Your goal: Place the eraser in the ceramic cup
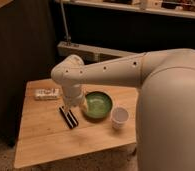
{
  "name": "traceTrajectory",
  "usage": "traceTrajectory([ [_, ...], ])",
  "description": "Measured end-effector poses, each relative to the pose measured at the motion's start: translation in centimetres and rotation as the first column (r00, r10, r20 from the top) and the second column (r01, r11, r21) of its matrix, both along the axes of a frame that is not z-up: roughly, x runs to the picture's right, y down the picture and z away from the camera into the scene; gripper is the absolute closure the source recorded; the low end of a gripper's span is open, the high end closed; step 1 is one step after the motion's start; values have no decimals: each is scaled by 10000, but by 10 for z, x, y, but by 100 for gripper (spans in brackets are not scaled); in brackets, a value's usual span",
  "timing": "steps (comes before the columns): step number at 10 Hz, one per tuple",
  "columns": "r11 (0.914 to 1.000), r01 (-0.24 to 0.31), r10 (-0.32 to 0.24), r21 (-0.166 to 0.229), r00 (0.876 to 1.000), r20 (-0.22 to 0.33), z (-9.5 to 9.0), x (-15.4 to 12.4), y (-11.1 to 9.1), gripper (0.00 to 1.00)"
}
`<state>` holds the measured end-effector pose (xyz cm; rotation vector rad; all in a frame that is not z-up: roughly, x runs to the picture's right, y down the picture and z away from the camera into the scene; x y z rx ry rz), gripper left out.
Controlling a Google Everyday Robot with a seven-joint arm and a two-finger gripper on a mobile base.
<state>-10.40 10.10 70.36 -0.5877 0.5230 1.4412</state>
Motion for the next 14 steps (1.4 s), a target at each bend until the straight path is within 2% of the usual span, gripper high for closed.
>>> traceTrajectory([
  [6,10000,-6,6,8,10000,6,0,0,0,35],
  [7,9999,-52,49,143,9997,237,2,-2,-1,35],
  [9,9980,-256,188,579,9932,1148,12,-12,-15,35],
  [10,9967,-345,222,729,9864,1629,18,-24,-20,35],
  [11,9938,-410,155,1032,9715,2366,30,-41,-29,35],
  [13,9913,-290,-80,1282,9601,2794,42,-54,-38,35],
  [14,9902,-101,-338,1390,9501,3100,49,-65,-42,35],
])
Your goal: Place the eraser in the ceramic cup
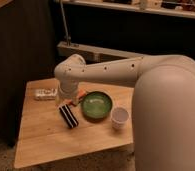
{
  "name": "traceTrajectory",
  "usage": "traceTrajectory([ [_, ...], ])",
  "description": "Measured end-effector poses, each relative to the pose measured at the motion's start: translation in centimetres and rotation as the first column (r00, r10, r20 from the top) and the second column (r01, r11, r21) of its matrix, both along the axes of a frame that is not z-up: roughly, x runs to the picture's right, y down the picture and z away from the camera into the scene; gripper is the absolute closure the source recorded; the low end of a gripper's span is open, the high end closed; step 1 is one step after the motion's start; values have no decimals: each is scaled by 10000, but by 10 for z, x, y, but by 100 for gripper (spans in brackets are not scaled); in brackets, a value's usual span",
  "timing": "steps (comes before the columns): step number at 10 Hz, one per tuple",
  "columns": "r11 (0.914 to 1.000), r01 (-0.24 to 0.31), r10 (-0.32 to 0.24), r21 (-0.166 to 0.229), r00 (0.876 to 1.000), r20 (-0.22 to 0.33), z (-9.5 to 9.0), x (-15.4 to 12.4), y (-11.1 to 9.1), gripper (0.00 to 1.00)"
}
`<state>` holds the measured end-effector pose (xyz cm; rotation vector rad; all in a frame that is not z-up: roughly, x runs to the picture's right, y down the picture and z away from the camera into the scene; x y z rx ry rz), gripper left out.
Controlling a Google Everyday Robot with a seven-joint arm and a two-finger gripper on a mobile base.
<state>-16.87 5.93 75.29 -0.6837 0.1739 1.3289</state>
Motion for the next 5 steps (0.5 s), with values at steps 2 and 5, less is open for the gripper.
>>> traceTrajectory([
  [2,9977,642,-658,231,9949,762,19,-5,-10,35],
  [5,9950,998,-998,44,9914,850,30,-11,-13,35],
])
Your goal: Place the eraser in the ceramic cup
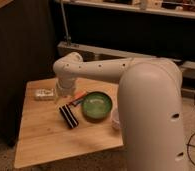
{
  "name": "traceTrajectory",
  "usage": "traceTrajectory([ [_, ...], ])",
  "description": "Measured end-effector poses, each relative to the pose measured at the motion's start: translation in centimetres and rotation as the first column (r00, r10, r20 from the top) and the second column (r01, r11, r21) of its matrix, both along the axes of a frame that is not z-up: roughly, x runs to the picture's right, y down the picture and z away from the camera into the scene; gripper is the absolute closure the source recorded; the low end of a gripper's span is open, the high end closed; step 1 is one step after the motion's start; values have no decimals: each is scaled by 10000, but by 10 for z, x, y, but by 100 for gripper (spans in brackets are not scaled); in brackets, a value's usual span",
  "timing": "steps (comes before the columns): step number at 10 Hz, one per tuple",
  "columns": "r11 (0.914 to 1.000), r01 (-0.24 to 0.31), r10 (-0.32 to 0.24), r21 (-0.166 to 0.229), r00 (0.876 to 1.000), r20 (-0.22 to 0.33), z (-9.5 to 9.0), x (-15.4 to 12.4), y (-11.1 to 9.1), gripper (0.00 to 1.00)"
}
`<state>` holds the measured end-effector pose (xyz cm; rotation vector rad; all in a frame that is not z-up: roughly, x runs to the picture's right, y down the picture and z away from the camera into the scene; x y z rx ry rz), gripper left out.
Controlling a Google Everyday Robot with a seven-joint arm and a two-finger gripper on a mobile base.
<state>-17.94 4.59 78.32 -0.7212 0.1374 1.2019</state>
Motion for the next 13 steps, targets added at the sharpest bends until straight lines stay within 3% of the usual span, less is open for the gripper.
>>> traceTrajectory([
  [4,9999,164,-164,13,9998,112,4,-2,2,35],
  [8,9938,1099,-1110,173,9893,948,27,-26,30,35],
  [13,9829,1841,-1837,21,9802,734,51,-28,63,35],
])
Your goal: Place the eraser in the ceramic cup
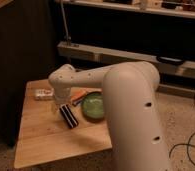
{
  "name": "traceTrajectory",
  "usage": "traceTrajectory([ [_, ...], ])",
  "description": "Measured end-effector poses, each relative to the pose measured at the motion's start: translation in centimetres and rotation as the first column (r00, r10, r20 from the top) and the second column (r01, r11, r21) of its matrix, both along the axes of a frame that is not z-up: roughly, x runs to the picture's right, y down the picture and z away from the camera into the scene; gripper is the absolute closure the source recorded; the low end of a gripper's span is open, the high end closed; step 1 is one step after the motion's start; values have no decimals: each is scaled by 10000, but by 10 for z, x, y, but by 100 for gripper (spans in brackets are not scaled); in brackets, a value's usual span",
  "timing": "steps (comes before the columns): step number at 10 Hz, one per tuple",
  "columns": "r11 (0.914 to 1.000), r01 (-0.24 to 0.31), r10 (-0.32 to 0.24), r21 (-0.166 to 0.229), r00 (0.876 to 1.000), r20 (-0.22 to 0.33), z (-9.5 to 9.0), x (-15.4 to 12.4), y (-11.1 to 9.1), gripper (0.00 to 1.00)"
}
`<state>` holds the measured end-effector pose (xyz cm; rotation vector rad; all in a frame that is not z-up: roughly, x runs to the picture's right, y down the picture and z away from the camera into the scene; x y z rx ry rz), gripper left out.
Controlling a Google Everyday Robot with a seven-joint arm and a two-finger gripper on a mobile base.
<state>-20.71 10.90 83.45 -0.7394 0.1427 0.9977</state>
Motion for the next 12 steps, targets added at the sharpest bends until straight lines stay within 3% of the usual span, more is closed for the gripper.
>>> traceTrajectory([
  [4,9999,147,-146,78,9999,-52,22,5,15,35],
  [12,9979,357,-355,543,9994,-59,46,2,19,35],
])
